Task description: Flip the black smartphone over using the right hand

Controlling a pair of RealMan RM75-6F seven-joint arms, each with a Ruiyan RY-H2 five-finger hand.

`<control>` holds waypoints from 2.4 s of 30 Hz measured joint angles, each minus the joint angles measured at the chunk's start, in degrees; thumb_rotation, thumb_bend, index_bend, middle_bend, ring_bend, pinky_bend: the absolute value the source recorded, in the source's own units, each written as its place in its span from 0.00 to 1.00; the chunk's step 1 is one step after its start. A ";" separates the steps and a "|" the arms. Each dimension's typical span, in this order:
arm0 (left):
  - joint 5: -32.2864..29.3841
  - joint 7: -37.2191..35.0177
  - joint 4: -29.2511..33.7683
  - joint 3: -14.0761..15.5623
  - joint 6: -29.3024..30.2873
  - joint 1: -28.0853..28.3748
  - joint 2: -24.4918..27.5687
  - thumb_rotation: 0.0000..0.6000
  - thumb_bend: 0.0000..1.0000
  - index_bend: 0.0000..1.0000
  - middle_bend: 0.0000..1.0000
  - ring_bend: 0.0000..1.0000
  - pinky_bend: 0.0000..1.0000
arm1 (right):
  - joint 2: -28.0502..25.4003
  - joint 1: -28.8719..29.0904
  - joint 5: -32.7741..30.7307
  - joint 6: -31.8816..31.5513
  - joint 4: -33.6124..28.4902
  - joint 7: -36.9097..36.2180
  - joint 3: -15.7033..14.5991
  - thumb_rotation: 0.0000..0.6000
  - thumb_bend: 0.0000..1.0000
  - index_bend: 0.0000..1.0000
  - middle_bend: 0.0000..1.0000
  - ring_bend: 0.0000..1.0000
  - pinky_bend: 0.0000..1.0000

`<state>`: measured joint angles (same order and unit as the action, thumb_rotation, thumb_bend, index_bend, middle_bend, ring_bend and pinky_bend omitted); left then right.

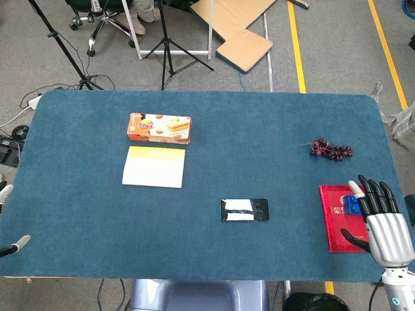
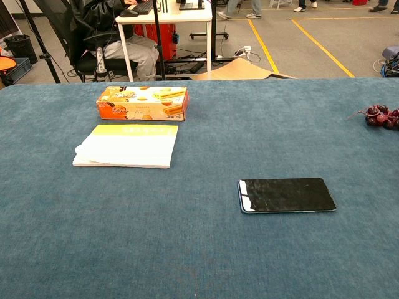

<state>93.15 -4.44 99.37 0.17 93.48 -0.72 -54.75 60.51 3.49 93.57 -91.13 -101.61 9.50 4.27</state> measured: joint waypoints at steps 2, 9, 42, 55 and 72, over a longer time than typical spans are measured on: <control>-0.07 -0.02 0.00 -0.02 -0.06 0.01 0.01 1.00 0.00 0.00 0.00 0.00 0.00 | 0.02 0.06 0.05 0.20 -0.03 -0.13 -0.09 1.00 0.00 0.01 0.00 0.00 0.00; -0.32 0.17 0.36 -0.05 -0.71 0.27 0.00 1.00 0.00 0.00 0.00 0.00 0.00 | 0.12 0.89 0.52 2.57 0.31 -0.57 -0.87 1.00 0.00 0.02 0.00 0.00 0.00; -9.04 5.85 0.44 -2.52 -7.92 3.44 -2.24 1.00 0.00 0.00 0.00 0.00 0.00 | 25.41 26.73 -3.53 37.80 16.94 7.81 1.20 1.00 0.12 0.22 0.21 0.11 0.21; -10.06 7.11 0.46 -2.66 -9.00 4.00 -2.76 1.00 0.00 0.00 0.00 0.00 0.00 | 31.11 28.14 -5.38 36.74 23.59 11.62 -0.10 1.00 0.17 0.25 0.23 0.13 0.21; -10.62 7.85 0.46 -2.58 -9.53 4.24 -3.08 1.00 0.00 0.00 0.00 0.00 0.00 | 34.81 29.23 -3.36 34.01 30.89 11.51 -2.51 1.00 0.17 0.25 0.24 0.14 0.23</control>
<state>82.52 3.41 99.83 -2.41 83.95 3.51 -57.84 95.32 32.72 90.20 -57.11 -70.72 21.02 1.76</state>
